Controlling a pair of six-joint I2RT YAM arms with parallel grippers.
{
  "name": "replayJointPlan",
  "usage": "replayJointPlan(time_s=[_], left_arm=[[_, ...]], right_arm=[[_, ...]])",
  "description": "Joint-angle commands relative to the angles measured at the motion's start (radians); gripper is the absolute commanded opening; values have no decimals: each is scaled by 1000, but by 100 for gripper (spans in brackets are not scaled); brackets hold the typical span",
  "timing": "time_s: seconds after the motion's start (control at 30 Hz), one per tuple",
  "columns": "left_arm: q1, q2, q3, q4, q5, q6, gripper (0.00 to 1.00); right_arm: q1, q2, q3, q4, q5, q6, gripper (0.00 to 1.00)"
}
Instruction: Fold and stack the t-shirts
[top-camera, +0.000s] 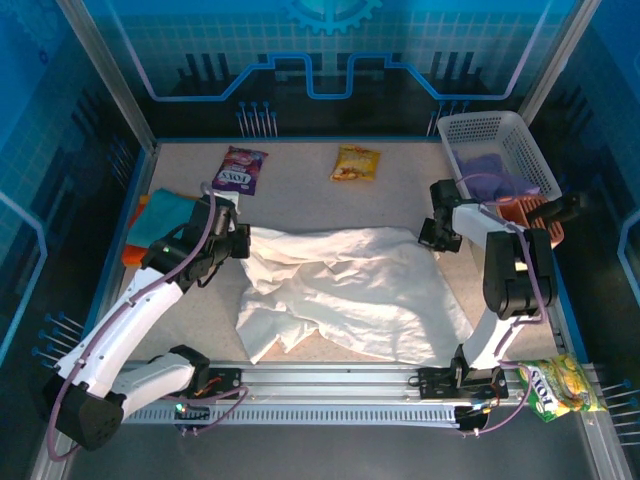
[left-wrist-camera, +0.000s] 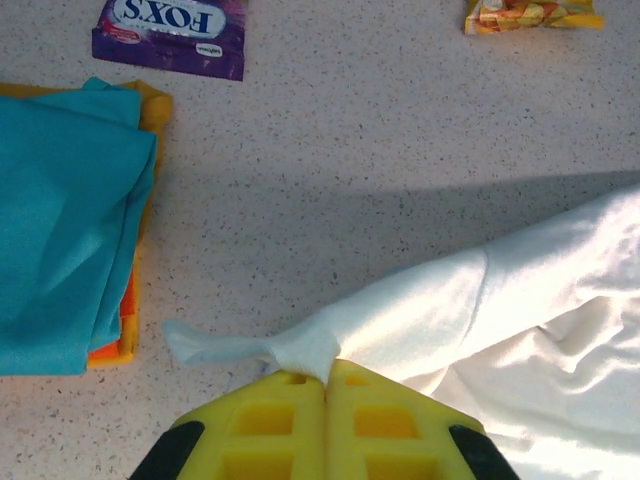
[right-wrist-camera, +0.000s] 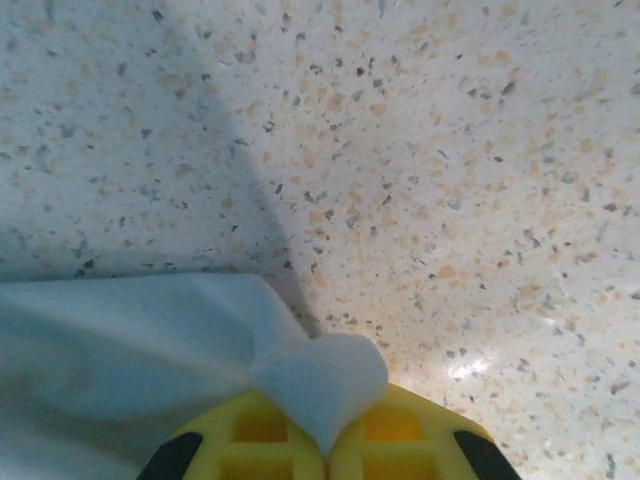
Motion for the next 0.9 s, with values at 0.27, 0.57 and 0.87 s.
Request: replayJointPlan(time_s=[0.27,0.57,0.87], left_arm=[[16,9,-44,22,12,-8,2],[19,39,-35,44,16,-10,2],[20,37,-65,48,27,-37,2]], right_arm=[[296,-593,-196,-155,262,-21,0],[534,-833,-355,-311,345,120,0],[601,-867,-364,-176,157,-16,0]])
